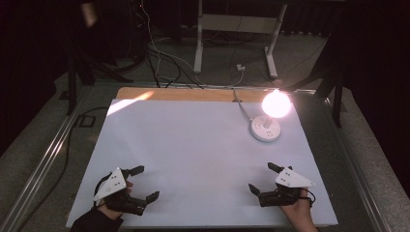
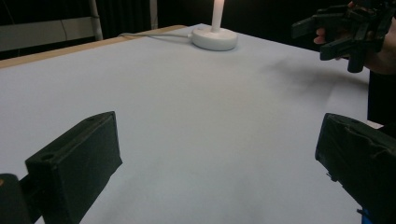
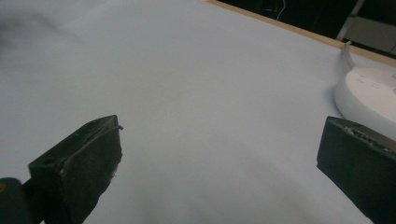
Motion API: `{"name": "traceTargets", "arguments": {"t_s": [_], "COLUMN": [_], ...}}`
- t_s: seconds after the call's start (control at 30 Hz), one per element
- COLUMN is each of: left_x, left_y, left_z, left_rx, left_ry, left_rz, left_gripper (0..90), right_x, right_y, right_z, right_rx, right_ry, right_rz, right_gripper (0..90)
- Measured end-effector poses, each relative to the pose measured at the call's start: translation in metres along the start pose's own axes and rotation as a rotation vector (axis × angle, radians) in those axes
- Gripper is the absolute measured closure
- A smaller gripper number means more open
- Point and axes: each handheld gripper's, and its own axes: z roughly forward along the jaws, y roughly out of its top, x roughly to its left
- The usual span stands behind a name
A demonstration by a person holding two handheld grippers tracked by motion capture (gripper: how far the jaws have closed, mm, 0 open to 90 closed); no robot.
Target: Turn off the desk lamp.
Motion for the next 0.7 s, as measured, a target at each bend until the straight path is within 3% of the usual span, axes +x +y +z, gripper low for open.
{"name": "traceTargets", "arguments": {"t_s": [0.3, 0.7], "left_x": [-0.0012, -0.0012], "left_y": [0.0, 0.0006], "left_z": [0.0019, 0.0014], "left_rx": [0.008, 0.005], "left_ry": [-0.009, -0.007], "left_rz": [0.002, 0.004], "left_gripper": [0.7, 0.7], "right_x": [0.002, 0.0045], "right_y": [0.0016, 0.005], "right_z": [0.0029, -0.0002], "right_rx": [0.056, 0.028], "right_ry": [0.042, 0.062], "right_rz": [-0.018, 0.001], "right_gripper": [0.0, 0.0]}}
